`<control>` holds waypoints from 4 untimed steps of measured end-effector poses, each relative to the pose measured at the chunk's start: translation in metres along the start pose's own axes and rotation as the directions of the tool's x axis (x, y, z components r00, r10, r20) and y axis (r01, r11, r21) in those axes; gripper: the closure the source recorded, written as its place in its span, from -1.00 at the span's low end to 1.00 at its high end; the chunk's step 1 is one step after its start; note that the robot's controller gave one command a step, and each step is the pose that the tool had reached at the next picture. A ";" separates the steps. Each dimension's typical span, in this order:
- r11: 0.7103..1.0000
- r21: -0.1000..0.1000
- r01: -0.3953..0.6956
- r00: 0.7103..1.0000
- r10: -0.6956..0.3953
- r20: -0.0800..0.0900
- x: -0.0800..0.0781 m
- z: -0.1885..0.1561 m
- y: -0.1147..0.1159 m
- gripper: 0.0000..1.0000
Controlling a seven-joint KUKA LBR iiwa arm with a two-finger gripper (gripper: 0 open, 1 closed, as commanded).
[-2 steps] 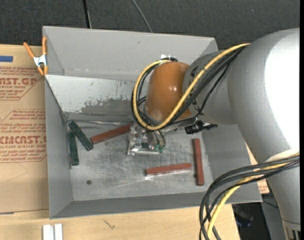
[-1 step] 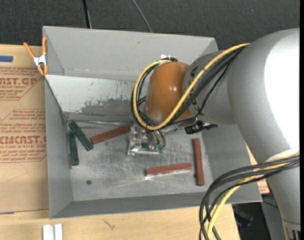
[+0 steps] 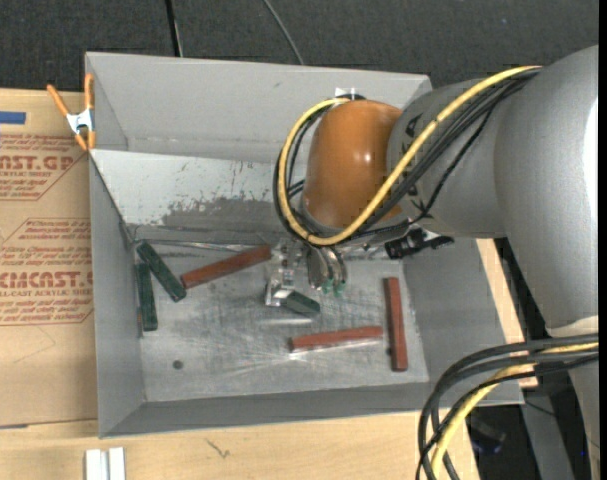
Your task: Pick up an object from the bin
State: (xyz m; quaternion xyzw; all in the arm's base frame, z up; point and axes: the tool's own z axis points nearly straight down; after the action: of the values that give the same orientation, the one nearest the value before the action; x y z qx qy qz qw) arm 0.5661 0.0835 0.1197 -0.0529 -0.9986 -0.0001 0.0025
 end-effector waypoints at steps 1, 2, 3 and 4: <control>1.000 -0.003 0.002 1.000 -0.002 0.011 -0.004 -0.045 0.001 1.00; 1.000 -0.002 0.006 1.000 -0.006 0.006 -0.007 -0.022 0.010 -1.00; 1.000 -0.002 0.005 1.000 -0.005 0.006 -0.007 -0.022 0.010 -1.00; 0.997 -0.004 -0.076 0.997 0.076 0.002 0.006 0.046 -0.001 1.00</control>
Offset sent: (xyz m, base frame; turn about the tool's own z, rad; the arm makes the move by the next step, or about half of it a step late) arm 0.0085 0.0084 0.0222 -0.0043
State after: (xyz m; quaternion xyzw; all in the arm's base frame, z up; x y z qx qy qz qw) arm 0.5600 0.0827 0.0734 -0.0909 -0.9959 -0.0021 0.0014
